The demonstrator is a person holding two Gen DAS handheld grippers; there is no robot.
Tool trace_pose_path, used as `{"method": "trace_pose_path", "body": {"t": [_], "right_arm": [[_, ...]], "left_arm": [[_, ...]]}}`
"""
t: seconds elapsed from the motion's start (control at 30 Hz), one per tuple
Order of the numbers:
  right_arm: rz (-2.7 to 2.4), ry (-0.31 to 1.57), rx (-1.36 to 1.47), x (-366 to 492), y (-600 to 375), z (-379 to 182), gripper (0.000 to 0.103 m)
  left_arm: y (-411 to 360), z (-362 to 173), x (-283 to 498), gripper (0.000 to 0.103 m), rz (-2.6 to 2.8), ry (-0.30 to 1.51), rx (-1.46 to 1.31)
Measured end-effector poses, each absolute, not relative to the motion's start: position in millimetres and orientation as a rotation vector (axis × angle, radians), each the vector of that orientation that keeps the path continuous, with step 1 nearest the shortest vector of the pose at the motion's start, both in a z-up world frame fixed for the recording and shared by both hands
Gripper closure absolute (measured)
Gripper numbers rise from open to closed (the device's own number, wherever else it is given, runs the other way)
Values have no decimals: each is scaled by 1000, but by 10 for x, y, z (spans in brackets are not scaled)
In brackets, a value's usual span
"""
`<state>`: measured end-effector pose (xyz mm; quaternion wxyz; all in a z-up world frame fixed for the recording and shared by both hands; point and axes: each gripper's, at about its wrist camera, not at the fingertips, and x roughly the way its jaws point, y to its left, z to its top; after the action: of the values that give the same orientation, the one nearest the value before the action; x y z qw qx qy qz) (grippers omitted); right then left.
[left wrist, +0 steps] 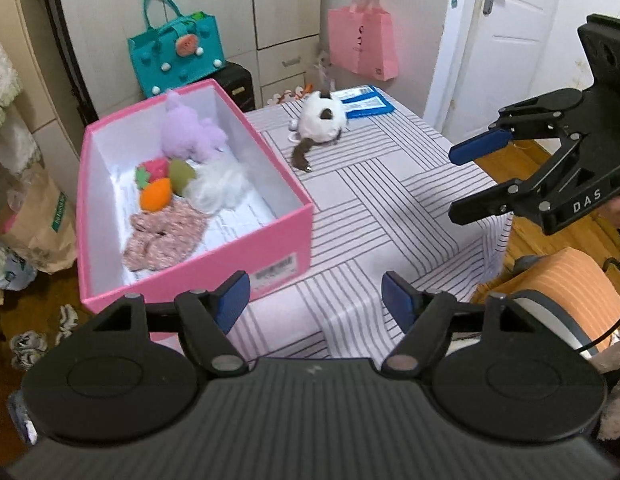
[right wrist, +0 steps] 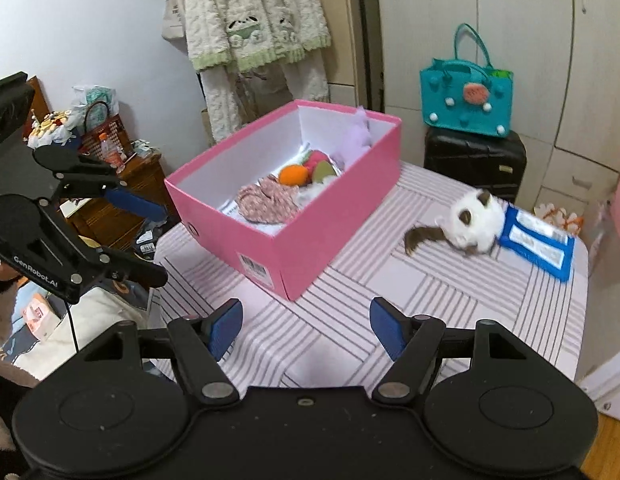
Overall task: Organize soft objects
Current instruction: 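Withdraw the left gripper from the box toward the white fluffy plush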
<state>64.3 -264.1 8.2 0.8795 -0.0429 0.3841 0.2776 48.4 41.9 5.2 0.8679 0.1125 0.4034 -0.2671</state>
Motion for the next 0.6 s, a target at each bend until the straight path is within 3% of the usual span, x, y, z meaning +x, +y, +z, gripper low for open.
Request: {"method": "trace_pose_path", "body": {"t": [0.6], "right_arm": [[553,844,-111,639,-3105,-504,27]], "left_arm": [[-277,-147,641,31,-628,811,315]]}}
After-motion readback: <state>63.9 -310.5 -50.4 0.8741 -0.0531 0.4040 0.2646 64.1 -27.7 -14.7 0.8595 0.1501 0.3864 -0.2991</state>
